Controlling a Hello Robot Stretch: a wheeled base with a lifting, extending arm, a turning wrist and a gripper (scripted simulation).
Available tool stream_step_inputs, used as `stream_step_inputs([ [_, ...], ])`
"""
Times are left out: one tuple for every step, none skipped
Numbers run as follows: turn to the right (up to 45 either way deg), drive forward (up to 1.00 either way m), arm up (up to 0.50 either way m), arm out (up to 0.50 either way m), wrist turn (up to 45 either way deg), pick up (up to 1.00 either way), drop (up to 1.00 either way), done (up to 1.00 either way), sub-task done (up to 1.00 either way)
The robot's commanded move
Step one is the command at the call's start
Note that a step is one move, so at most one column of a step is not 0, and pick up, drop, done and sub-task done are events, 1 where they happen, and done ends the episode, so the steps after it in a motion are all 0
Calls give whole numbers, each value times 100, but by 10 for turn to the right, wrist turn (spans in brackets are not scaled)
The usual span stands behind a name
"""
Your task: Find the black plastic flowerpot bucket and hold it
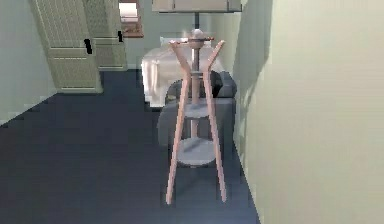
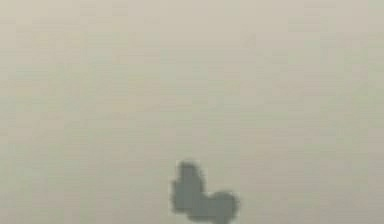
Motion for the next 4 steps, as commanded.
stream_step_inputs([
  [-270, 0, 0, 0, 0, 0, 0, 0, 0],
  [0, 100, 0, 0, 0, 0, 0, 0, 0],
  [-30, 0, 0, 0, 0, 0, 0, 0, 0],
  [-450, 0, 0, 0, 0, 0, 0, 0, 0],
])
